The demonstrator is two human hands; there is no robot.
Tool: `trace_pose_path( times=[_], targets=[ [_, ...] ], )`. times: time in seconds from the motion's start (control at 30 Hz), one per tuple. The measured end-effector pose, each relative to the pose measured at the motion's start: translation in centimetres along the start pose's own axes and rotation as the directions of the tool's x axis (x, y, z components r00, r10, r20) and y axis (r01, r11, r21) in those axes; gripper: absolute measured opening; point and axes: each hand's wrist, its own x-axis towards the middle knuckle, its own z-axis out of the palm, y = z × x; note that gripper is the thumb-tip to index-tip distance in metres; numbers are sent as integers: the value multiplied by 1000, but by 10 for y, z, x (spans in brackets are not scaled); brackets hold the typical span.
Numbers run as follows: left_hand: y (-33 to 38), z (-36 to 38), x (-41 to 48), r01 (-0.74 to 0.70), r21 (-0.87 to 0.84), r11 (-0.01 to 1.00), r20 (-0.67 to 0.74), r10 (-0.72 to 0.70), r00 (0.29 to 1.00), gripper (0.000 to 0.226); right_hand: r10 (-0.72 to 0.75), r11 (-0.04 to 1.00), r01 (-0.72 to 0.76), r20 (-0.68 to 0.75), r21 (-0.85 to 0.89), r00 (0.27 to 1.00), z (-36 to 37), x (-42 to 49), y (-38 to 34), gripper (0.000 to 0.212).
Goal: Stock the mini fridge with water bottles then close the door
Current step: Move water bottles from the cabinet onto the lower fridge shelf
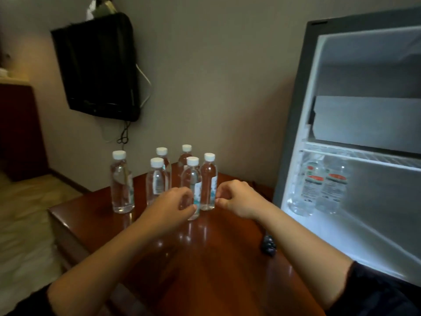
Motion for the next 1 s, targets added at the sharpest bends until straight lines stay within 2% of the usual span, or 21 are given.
trace_pose_path(
  times=[0.2,0.3,0.43,0.53,0.67,0.83,1.0],
  targets=[
    [-51,-20,-4,167,-52,985,-121,-172,978,16,-147,989,146,4,18,989,25,39,-54,31],
    [-78,-20,-1,260,-100,960,-137,-273,952,23,-206,977,209,-75,41,976,37,61,-76,47],
    [-107,-10,9,313,-198,929,-71,-332,941,34,-228,965,241,-124,100,966,52,88,-94,61],
    [-117,-3,21,332,-353,875,9,-351,936,60,-229,965,241,-118,101,966,63,104,-102,59],
    [-121,10,36,312,-539,783,61,-333,941,54,-227,970,238,-186,43,956,76,116,-103,49],
    [-126,20,50,312,-586,748,79,-330,941,64,-250,963,266,-239,37,938,80,123,-101,37],
    [-130,23,50,322,-562,762,89,-332,939,62,-274,954,295,-259,48,926,81,115,-95,39]
  ],
)
